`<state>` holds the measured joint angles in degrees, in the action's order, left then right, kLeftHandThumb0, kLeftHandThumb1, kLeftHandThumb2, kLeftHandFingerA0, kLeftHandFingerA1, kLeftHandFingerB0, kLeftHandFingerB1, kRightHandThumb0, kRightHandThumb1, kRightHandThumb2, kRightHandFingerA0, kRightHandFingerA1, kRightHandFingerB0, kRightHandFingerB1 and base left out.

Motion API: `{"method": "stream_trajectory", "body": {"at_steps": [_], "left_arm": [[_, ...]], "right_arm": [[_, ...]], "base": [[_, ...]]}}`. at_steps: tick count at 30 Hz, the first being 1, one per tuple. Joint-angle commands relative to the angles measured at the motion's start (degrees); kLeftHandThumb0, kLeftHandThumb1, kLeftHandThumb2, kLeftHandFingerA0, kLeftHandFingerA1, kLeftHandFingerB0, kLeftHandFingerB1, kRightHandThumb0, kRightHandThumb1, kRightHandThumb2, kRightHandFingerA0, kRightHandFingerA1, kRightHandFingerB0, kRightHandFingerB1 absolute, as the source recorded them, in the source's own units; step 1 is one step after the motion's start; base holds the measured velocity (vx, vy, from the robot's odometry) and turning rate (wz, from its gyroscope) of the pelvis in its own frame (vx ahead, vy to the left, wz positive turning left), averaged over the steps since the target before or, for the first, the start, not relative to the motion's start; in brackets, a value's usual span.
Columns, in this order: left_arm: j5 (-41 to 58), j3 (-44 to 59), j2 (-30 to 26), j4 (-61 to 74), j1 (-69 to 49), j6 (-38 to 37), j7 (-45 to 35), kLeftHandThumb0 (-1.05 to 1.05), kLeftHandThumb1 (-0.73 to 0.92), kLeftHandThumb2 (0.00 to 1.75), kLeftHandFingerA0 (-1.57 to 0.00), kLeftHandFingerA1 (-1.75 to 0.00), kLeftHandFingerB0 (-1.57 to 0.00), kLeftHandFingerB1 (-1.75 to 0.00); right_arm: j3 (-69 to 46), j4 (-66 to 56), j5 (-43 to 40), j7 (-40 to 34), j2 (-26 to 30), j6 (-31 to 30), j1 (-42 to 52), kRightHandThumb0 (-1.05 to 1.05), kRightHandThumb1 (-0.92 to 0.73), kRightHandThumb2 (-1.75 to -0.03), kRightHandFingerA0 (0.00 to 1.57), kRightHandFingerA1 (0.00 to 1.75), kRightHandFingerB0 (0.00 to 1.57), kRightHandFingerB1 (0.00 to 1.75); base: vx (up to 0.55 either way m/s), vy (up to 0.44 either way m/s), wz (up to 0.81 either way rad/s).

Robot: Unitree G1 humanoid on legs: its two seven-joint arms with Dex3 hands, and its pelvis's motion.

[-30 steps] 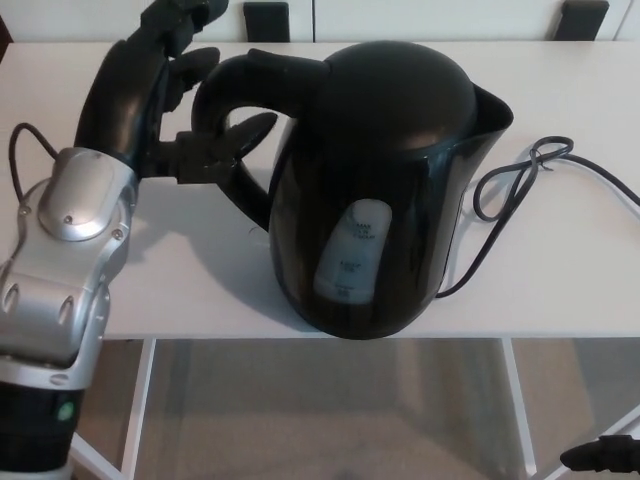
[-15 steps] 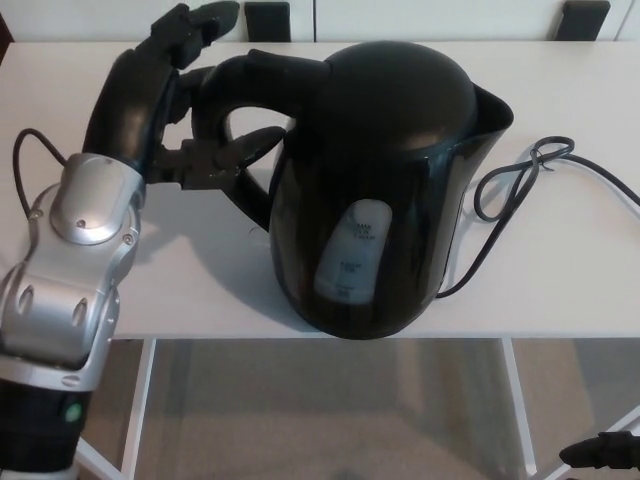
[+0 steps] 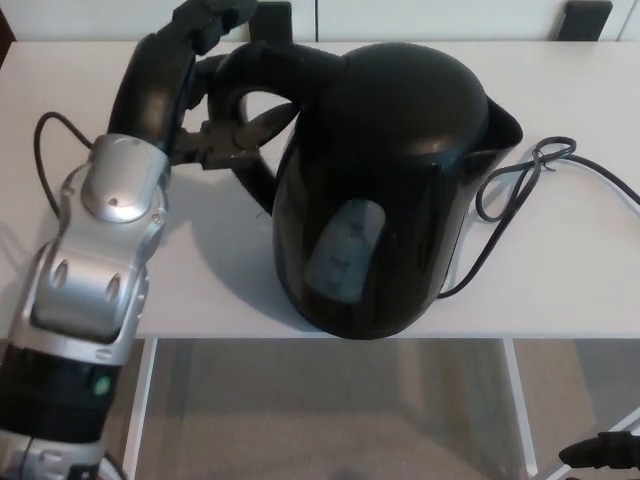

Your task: The robot walk towards a table in front and uses its left hand to pick up the pot from the base and places it on the table

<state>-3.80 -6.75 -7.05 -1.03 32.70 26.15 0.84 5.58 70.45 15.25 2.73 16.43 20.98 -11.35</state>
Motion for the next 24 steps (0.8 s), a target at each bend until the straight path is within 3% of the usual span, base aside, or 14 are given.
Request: {"method": "stream_trajectory", "body": {"at_steps": [1, 6, 9, 12, 14, 15, 16, 17, 18, 20, 21, 22, 23, 24], "left_arm": [[-4.03, -0.06, 1.54, -3.81, 3.31, -1.6, 4.23, -0.35, 0.44, 0.62, -0.33, -0.41, -0.2, -0.35], [-5.3, 0.23, 2.2, -8.17, 5.68, -2.95, 5.81, -0.36, 0.46, 0.62, -0.34, -0.42, -0.24, -0.35], [-5.9, 0.4, 2.41, -11.3, 6.99, -4.85, 6.79, -0.26, 0.52, 0.56, -0.46, -0.4, -0.28, -0.31], [-7.36, -0.29, 2.32, -16.25, 9.23, -8.64, 8.28, -0.23, 0.59, 0.57, -0.75, -0.46, -0.34, -0.32], [-7.31, -0.21, 2.76, -20.32, 10.97, -11.01, 8.94, -0.19, 0.71, 0.61, -0.7, -0.43, -0.45, -0.35], [-7.22, -0.22, 2.79, -21.99, 11.73, -11.8, 8.93, -0.22, 0.78, 0.64, -0.87, -0.49, -0.57, -0.38], [-7.17, -0.23, 2.76, -23.96, 12.63, -12.71, 8.79, -0.22, 0.78, 0.64, -0.87, -0.49, -0.57, -0.38], [-6.29, -0.24, 2.59, -26.2, 14.08, -13.05, 6.65, -0.22, 0.8, 0.65, -1.01, -0.54, -0.76, -0.45], [-6.19, -0.22, 2.57, -26.85, 14.39, -13.41, 6.46, -0.22, 0.8, 0.65, -1.01, -0.54, -0.76, -0.45], [-6.15, -0.51, 2.46, -29.17, 16.02, -13.51, 5.64, -0.21, 0.77, 0.64, -1.09, -0.65, -0.95, -0.57], [-6.16, -0.75, 2.31, -30.25, 16.58, -14.21, 5.15, -0.21, 0.77, 0.64, -1.09, -0.65, -0.95, -0.57], [-6.33, -1.13, 2.14, -30.94, 16.84, -15.0, 4.76, -0.17, 0.78, 0.65, -1.17, -0.9, -0.98, -0.84], [-6.59, -1.7, 1.91, -31.91, 17.2, -16.15, 4.18, -0.17, 0.78, 0.65, -1.17, -0.9, -0.98, -0.84], [-7.39, -2.64, 1.79, -32.05, 17.55, -16.09, 4.09, -0.43, 0.74, 0.62, -1.14, -0.86, -0.89, -0.85]], "right_arm": [[-0.77, -0.41, -1.21, 0.54, 0.47, -0.41, -0.32, -0.67, -0.68, -0.62, 0.89, 0.56, 0.71, 0.44], [-0.79, -0.72, -0.99, 0.31, 0.53, -0.57, -0.54, -0.65, -0.68, -0.62, 0.88, 0.55, 0.71, 0.43], [-0.78, -1.0, -0.92, 0.14, 0.52, -0.23, -0.74, -0.65, -0.67, -0.62, 0.87, 0.56, 0.72, 0.44], [-0.92, -0.94, -1.01, 0.16, 0.45, -0.28, -1.46, -0.65, -0.67, -0.62, 0.86, 0.55, 0.71, 0.44], [-0.61, -0.77, -0.59, -0.08, 0.47, -0.79, -1.84, -0.66, -0.68, -0.62, 0.85, 0.54, 0.71, 0.43], [-0.51, -0.78, -0.46, -0.21, 0.47, -0.96, -1.94, -0.66, -0.68, -0.62, 0.84, 0.53, 0.7, 0.42], [-0.41, -0.81, -0.34, -0.37, 0.48, -1.11, -2.04, -0.66, -0.68, -0.62, 0.84, 0.53, 0.7, 0.42], [-0.71, -0.85, -0.69, -0.16, 0.48, -1.51, -2.3, -0.65, -0.68, -0.62, 0.85, 0.52, 0.7, 0.41], [-0.74, -0.85, -0.73, -0.14, 0.48, -1.56, -2.34, -0.65, -0.68, -0.62, 0.85, 0.52, 0.7, 0.41], [-0.77, -0.76, -0.7, -0.28, 0.57, -1.37, -2.6, -0.65, -0.68, -0.62, 0.86, 0.52, 0.73, 0.42], [-0.82, -0.79, -0.74, -0.34, 0.6, -1.24, -2.62, -0.65, -0.68, -0.62, 0.86, 0.52, 0.73, 0.42], [-0.73, -0.83, -0.63, -0.33, 0.66, -1.39, -2.69, -0.65, -0.69, -0.62, 0.85, 0.51, 0.73, 0.42], [-0.58, -0.9, -0.46, -0.31, 0.75, -1.6, -2.79, -0.65, -0.69, -0.62, 0.85, 0.51, 0.73, 0.42], [-0.74, -0.97, -0.64, -0.15, 0.81, -1.38, -2.85, -0.65, -0.69, -0.62, 0.85, 0.51, 0.74, 0.42]], "base": [[0.0, 0.0, 0.0], [0.0, 0.0, 0.0], [0.0, 0.0, 0.0], [0.0, 0.0, 0.0], [0.0, 0.0, 0.0], [0.0, 0.0, 0.0], [0.0, 0.0, 0.0], [0.0, 0.0, 0.0], [0.0, 0.0, 0.0], [0.0, 0.0, 0.0], [0.0, 0.0, 0.0], [0.0, 0.0, 0.0], [0.0, 0.0, 0.0], [0.0, 0.0, 0.0]]}}
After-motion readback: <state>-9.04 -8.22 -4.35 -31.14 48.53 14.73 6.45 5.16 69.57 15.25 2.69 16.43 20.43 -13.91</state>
